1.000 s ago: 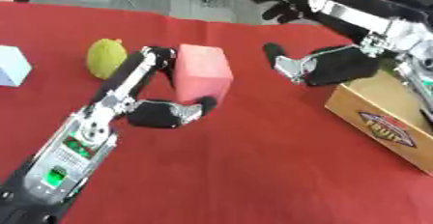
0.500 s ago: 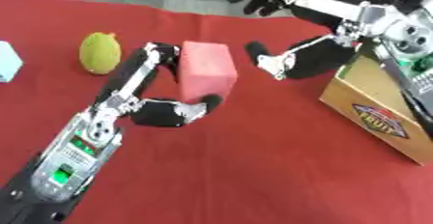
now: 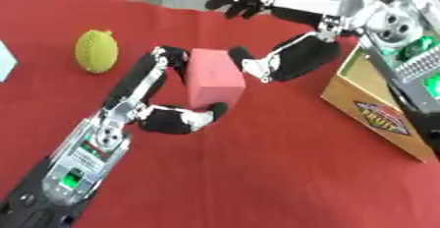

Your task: Pick up the objects with one hand, pass them to the other hand, and then place them into the box on the other side of the table.

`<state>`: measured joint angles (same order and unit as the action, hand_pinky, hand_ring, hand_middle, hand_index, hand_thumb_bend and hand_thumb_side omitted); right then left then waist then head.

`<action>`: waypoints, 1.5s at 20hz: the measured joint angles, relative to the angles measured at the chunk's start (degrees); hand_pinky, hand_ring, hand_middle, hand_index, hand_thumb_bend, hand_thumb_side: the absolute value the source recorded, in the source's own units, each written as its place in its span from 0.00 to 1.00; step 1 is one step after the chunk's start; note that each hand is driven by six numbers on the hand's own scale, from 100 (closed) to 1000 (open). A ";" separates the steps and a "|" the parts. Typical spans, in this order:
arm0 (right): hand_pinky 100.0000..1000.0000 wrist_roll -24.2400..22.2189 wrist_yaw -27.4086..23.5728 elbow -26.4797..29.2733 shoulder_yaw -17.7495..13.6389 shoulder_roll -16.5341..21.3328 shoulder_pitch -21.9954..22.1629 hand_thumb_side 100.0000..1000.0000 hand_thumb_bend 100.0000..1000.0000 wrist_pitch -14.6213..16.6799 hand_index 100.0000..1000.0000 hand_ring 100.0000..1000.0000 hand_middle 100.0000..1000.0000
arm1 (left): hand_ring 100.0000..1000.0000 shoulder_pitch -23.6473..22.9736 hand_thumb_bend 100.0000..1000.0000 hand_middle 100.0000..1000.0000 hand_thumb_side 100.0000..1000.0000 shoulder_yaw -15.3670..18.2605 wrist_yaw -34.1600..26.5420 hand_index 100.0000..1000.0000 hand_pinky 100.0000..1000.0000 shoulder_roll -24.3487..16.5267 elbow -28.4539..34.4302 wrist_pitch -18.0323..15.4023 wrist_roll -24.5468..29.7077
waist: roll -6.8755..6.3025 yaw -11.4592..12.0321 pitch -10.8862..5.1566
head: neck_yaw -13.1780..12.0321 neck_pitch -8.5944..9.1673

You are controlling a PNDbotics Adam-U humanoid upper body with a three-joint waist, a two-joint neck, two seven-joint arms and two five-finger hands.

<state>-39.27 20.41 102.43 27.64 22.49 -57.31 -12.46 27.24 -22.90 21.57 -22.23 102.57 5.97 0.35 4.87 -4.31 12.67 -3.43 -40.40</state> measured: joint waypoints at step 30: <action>0.92 -8.71 4.30 -1.53 3.93 0.46 -2.63 0.35 0.19 4.98 0.95 0.90 0.92 | 0.39 -0.66 0.00 0.35 0.27 -0.25 2.17 0.42 0.70 0.55 -2.46 -1.19 -2.75 | 0.84 -0.90 0.14 | -1.21 -0.82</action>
<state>-47.98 24.71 100.89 31.57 22.96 -59.94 -7.49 26.58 -23.15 23.74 -21.68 100.11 4.78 -2.40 5.70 -5.21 12.81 -4.64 -41.22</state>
